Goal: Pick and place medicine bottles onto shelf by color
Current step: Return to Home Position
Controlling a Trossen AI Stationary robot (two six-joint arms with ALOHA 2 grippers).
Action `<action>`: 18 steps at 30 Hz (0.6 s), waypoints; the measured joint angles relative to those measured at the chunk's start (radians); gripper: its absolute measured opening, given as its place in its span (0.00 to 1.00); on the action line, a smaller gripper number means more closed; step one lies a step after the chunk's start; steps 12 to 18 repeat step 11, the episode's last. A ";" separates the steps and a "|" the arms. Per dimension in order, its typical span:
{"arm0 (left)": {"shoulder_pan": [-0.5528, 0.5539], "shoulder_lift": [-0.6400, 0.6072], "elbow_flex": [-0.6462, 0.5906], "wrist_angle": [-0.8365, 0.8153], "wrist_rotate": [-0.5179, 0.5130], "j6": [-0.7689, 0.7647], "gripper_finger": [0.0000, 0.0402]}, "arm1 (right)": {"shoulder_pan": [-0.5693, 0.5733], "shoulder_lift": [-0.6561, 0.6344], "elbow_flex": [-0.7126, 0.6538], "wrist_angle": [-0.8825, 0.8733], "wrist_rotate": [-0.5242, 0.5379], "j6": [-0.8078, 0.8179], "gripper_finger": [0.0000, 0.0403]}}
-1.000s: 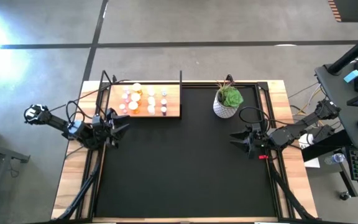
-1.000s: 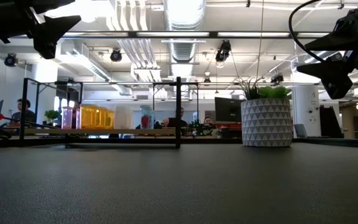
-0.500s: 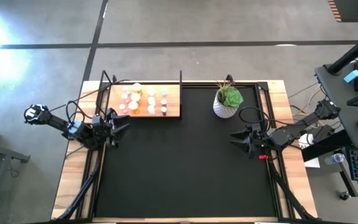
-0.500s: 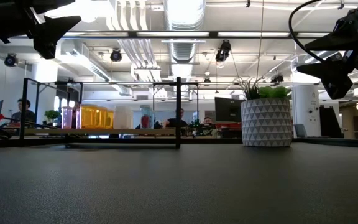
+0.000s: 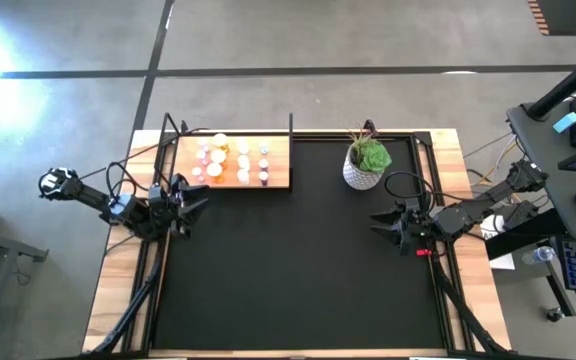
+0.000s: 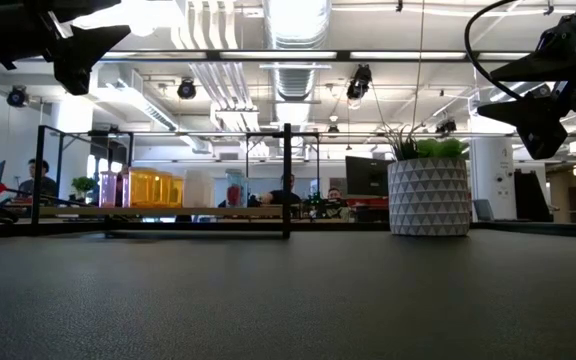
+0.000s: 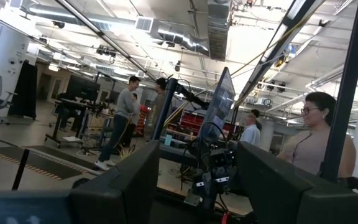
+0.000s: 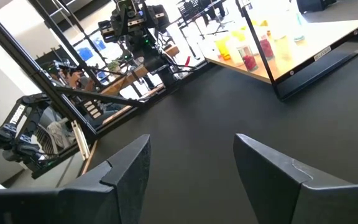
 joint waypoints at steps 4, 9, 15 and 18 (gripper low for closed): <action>0.000 0.000 0.000 0.000 0.000 0.000 0.50 | 0.000 0.000 0.000 0.000 0.000 0.000 0.54; 0.000 0.000 0.000 0.000 0.005 0.000 0.50 | 0.000 0.000 0.000 0.000 0.000 0.000 0.54; 0.000 0.000 0.000 0.000 0.005 0.000 0.50 | 0.000 0.000 0.000 0.000 0.000 0.000 0.54; 0.000 0.000 0.000 0.000 0.005 0.000 0.50 | 0.000 0.000 0.000 0.000 0.000 0.000 0.54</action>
